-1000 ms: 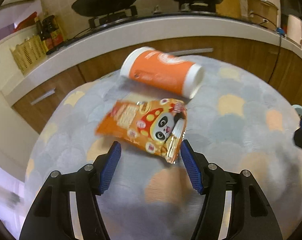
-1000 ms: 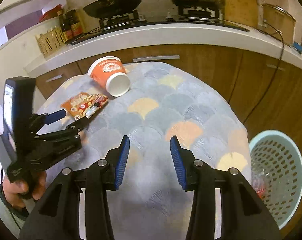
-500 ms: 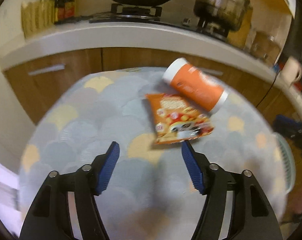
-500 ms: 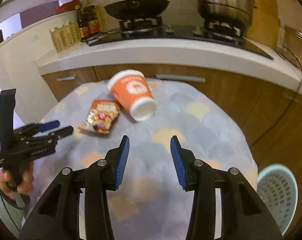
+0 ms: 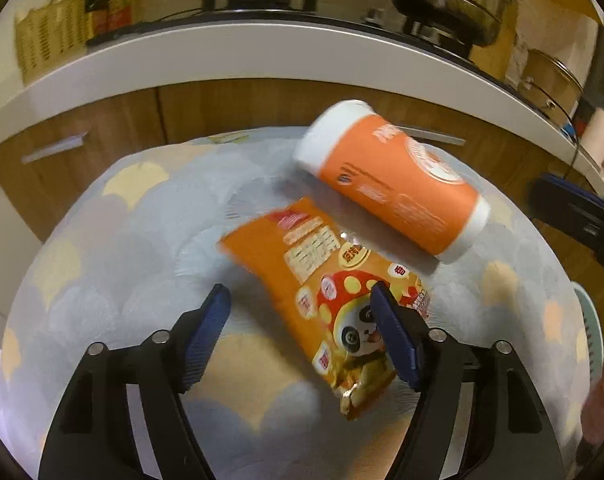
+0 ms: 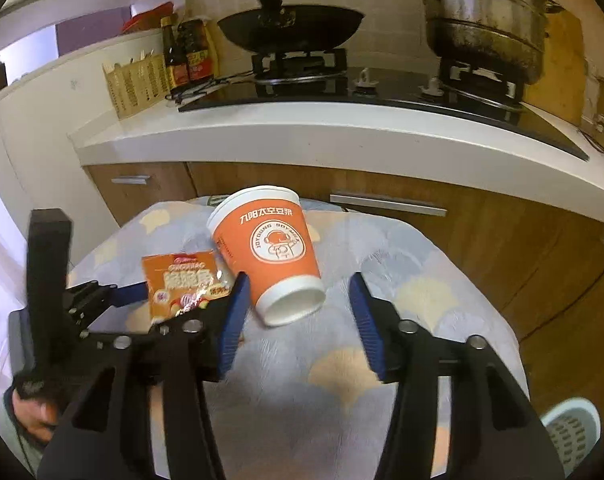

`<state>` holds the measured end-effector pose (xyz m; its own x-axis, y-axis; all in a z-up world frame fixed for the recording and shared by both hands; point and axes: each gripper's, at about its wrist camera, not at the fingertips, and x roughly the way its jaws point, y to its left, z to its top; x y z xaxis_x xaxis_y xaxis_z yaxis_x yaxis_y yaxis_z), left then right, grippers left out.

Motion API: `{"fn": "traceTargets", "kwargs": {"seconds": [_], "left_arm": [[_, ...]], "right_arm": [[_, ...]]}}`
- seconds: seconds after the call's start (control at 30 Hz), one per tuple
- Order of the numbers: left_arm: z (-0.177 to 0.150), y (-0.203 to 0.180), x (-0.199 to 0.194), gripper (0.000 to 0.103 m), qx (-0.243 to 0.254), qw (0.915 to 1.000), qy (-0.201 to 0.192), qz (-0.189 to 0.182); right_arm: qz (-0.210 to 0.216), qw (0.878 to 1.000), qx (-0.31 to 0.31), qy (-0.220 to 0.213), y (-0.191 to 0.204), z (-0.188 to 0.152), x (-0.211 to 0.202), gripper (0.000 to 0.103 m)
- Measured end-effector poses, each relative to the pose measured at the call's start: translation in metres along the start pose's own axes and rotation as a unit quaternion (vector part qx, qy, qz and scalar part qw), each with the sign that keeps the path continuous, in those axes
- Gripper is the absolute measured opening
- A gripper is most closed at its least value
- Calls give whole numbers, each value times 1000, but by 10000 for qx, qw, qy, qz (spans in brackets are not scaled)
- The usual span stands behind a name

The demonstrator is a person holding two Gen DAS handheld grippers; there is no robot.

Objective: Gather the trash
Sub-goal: 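Grasp the panda snack bag with the left tool while the right tool grasps the orange soymilk cup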

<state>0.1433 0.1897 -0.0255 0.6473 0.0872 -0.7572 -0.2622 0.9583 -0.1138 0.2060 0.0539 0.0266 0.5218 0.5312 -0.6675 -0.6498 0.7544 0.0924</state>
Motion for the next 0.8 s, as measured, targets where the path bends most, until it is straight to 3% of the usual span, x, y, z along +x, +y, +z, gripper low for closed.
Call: {"fn": "traceTargets", "kwargs": {"seconds": [0.03,0.1,0.27,0.57,0.63,0.8], "left_arm": [[0,-5,1,57,98,9999,-5,58],[-2,-11,0,37,236,9995,-57,182],[-4,-9,-3,9,160,9997,-171,2],[-7,-2,-8,6,12,9994,-327,-115],[-6,1,-7,6,-38,9994,-307,-170],[-7,-3,-7,6,95,9994,-317,-123]], "right_arm": [[-14,10000,-39,22,1,1,5,53],[93,9999,-90,68,0,4,19,53],[319,9995,-57,57,0,10,41,66],[381,9986,-203,318,10,9,74,68],[317,9983,-331,350,15,8,77,60],[93,9982,-557,214,25,3,69,59]]}}
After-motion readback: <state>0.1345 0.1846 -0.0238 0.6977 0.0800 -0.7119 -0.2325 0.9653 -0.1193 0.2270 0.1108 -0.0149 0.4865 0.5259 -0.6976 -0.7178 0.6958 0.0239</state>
